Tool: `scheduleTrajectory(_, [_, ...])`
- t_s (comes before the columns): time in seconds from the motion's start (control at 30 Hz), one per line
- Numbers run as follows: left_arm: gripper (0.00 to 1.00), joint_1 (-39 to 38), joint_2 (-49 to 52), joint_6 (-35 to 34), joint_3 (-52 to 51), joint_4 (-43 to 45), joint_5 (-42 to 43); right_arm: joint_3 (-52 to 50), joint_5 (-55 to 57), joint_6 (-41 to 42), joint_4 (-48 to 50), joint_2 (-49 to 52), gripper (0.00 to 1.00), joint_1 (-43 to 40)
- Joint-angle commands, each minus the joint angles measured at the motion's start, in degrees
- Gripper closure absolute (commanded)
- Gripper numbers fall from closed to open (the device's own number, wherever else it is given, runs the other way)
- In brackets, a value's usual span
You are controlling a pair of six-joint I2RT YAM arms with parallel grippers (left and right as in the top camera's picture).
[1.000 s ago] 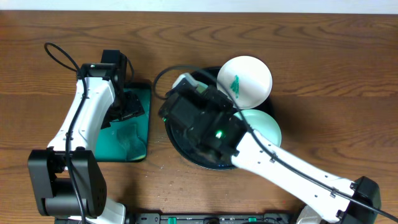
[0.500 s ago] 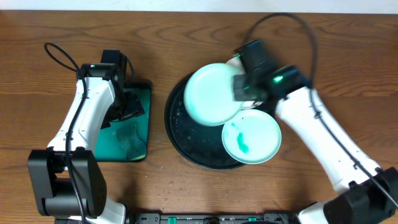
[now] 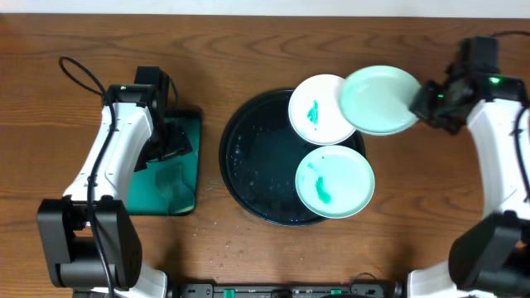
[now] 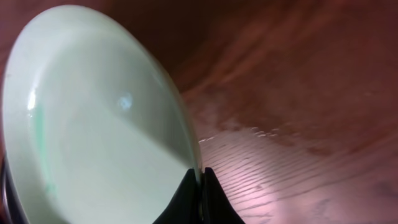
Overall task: Clean dirty plates on tray and stack at the side
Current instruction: 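Carry the green plate right and set it on the table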
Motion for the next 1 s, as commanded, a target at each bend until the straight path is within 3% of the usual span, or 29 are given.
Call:
scheduleTrajectory(0.0, [0.18,0.20,0.70,0.39,-0.31,-0.35,-0.26,-0.20,-3.13,-0.79,-0.07,4.63,0.99,-7.58])
scheduleTrajectory(0.33, [0.18,0.20,0.70,0.39,-0.31,-1.03,-0.26,-0.20,-4.61,-0.17,4.07,19.34,0.99,-19.82])
scheduleTrajectory(0.6, [0.18,0.20,0.70,0.37,-0.31,-1.11,-0.26,-0.04,-16.31,-6.01,6.23,23.08,0.97,-24.48])
scheduleTrajectory(0.73, [0.18,0.20,0.70,0.37,-0.31,-1.09,-0.26,0.52,-18.49,-7.28,6.21,20.59,0.78,-24.13])
scheduleTrajectory(0.83, [0.18,0.17,0.70,0.37,-0.31,-1.14,-0.24,0.55,-18.73,-9.49,6.21,16.74,0.53,-23.10])
scheduleTrajectory(0.87, [0.18,0.20,0.70,0.39,-0.31,-1.14,-0.26,0.55,-18.69,-10.25,6.21,14.99,0.37,-22.60])
scheduleTrajectory(0.97, [0.18,0.20,0.70,0.39,-0.31,-1.14,-0.26,0.55,-19.39,-13.44,5.60,9.33,0.34,-20.46])
